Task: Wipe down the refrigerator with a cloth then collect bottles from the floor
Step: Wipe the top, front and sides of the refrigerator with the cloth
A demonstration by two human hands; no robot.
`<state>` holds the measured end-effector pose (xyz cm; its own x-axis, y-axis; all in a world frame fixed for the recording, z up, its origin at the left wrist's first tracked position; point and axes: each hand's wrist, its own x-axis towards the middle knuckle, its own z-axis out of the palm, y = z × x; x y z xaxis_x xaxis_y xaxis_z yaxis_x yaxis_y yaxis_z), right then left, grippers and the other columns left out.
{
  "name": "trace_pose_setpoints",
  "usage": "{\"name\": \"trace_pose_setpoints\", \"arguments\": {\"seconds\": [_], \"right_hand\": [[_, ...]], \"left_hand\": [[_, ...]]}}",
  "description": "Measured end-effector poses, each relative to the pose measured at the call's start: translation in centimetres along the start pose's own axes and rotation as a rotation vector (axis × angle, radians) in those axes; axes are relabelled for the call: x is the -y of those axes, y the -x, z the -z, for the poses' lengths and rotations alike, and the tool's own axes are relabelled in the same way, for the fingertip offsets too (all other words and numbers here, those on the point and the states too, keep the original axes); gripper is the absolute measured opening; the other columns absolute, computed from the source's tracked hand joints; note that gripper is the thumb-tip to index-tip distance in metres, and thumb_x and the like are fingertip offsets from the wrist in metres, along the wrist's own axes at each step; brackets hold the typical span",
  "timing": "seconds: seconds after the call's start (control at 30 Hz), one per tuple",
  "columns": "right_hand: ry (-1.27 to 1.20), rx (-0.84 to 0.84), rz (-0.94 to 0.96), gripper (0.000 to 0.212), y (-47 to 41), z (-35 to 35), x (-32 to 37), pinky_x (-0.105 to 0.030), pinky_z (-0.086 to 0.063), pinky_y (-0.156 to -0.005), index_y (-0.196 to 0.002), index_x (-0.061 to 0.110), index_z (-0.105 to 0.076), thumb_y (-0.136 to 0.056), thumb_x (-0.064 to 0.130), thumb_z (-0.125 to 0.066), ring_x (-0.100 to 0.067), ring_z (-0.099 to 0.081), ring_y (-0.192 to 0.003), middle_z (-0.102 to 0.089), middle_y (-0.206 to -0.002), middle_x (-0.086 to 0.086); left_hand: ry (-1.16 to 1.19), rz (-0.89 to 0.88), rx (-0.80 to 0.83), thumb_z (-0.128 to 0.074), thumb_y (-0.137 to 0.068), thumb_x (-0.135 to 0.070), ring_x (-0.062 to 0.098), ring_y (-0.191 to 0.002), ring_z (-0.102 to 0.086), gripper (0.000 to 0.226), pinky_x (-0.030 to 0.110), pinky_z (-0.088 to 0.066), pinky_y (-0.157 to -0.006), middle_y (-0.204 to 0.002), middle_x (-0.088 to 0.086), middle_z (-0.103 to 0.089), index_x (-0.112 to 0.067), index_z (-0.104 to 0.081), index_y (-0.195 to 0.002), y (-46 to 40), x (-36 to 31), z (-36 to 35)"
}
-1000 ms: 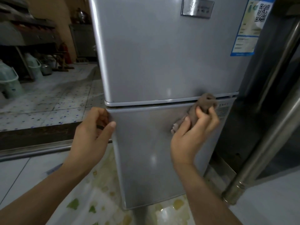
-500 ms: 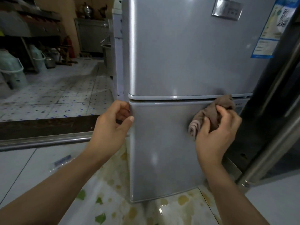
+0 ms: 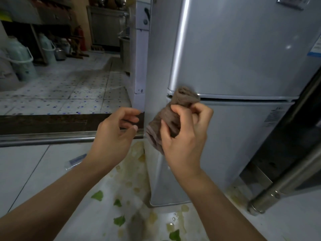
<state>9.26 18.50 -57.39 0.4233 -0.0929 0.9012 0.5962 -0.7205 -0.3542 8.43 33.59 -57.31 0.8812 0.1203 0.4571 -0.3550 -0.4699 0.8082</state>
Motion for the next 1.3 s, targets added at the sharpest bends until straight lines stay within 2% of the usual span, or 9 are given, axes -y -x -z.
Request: {"name": "trace_pose_setpoints", "arguments": {"seconds": [0.23,0.4,0.53,0.7,0.8,0.93,1.07,1.2,1.3], "right_hand": [[0.153,-0.056,0.026,0.035,1.5,-2.9,-1.0,-0.027,-0.045,-0.058,-0.102,0.022,-0.059,-0.070,0.014,-0.068,-0.020,-0.055,-0.076,-0.038,-0.110,-0.004],[0.271,0.264,0.118,0.035,10.0,-2.0,-4.1,-0.029,-0.054,-0.057,-0.095,0.018,-0.075,-0.061,0.011,-0.079,-0.025,-0.064,-0.069,-0.041,-0.108,-0.007],[0.197,0.209,0.045,0.024,9.0,-0.9,-4.1,-0.028,-0.049,-0.054,-0.087,0.011,-0.071,-0.067,-0.001,-0.074,-0.026,-0.060,-0.066,-0.042,-0.105,-0.005],[0.105,0.105,0.017,0.021,4.9,1.5,-5.2,-0.038,-0.052,-0.076,-0.098,0.007,-0.069,-0.084,0.017,-0.056,-0.034,-0.061,-0.090,-0.045,-0.117,-0.012],[0.160,0.054,-0.064,0.023,3.3,4.7,-9.1,-0.042,-0.048,-0.090,-0.106,0.005,-0.066,-0.083,0.008,-0.062,-0.035,-0.055,-0.105,-0.048,-0.121,-0.022],[0.227,-0.065,-0.293,0.029,1.4,8.3,-14.1,-0.023,-0.035,-0.099,-0.106,0.001,-0.060,-0.078,-0.006,-0.062,-0.035,-0.050,-0.115,-0.045,-0.124,-0.023],[0.213,-0.129,-0.389,0.031,1.5,7.4,-13.1,-0.012,-0.031,-0.097,-0.106,0.003,-0.056,-0.077,-0.007,-0.059,-0.031,-0.048,-0.119,-0.043,-0.127,-0.021],[0.195,-0.066,-0.264,0.018,4.4,3.5,-8.2,-0.034,-0.048,-0.086,-0.103,0.005,-0.062,-0.085,0.002,-0.056,-0.036,-0.056,-0.106,-0.047,-0.126,-0.024],[0.156,0.085,-0.115,0.029,5.1,3.6,-8.6,-0.043,-0.054,-0.080,-0.103,0.003,-0.062,-0.083,0.011,-0.044,-0.039,-0.058,-0.100,-0.045,-0.123,-0.021]], "left_hand": [[-0.045,-0.006,0.014,-0.058,-0.086,-0.004,-0.002,-0.082,-0.059,0.032,0.004,-0.043,-0.068,-0.095,-0.016,-0.063,-0.030,-0.060,-0.104,0.0,0.7,0.6],[-0.037,-0.039,0.055,-0.058,-0.084,0.000,-0.002,-0.082,-0.057,0.031,0.003,-0.041,-0.064,-0.096,-0.013,-0.061,-0.023,-0.061,-0.104,0.5,0.3,-0.4],[-0.040,-0.024,0.087,-0.057,-0.086,-0.001,0.000,-0.085,-0.056,0.031,0.004,-0.043,-0.068,-0.099,-0.011,-0.060,-0.021,-0.059,-0.109,1.1,0.3,-2.0],[-0.030,-0.030,0.061,-0.058,-0.085,-0.006,-0.004,-0.086,-0.056,0.030,0.008,-0.045,-0.069,-0.095,-0.013,-0.060,-0.026,-0.054,-0.107,1.5,-0.4,-4.5],[-0.056,-0.028,0.022,-0.065,-0.080,-0.021,-0.002,-0.082,-0.056,0.025,0.009,-0.044,-0.066,-0.089,-0.015,-0.058,-0.028,-0.051,-0.101,1.3,-0.5,-6.2],[-0.130,-0.014,-0.059,-0.068,-0.078,-0.024,-0.004,-0.080,-0.054,0.025,0.006,-0.040,-0.062,-0.083,-0.015,-0.056,-0.031,-0.045,-0.088,1.0,-0.3,-7.8],[-0.195,-0.028,-0.088,-0.065,-0.080,-0.023,0.000,-0.078,-0.054,0.024,0.010,-0.038,-0.060,-0.083,-0.013,-0.055,-0.028,-0.043,-0.089,1.3,-0.3,-8.1],[-0.246,-0.017,-0.105,-0.065,-0.082,-0.021,0.006,-0.076,-0.053,0.023,0.012,-0.037,-0.062,-0.088,-0.004,-0.057,-0.023,-0.045,-0.092,1.4,-0.5,-8.3],[-0.284,-0.015,-0.117,-0.064,-0.083,-0.022,0.001,-0.074,-0.051,0.022,0.011,-0.035,-0.061,-0.089,-0.005,-0.057,-0.024,-0.044,-0.092,1.6,-0.8,-8.5]]}}
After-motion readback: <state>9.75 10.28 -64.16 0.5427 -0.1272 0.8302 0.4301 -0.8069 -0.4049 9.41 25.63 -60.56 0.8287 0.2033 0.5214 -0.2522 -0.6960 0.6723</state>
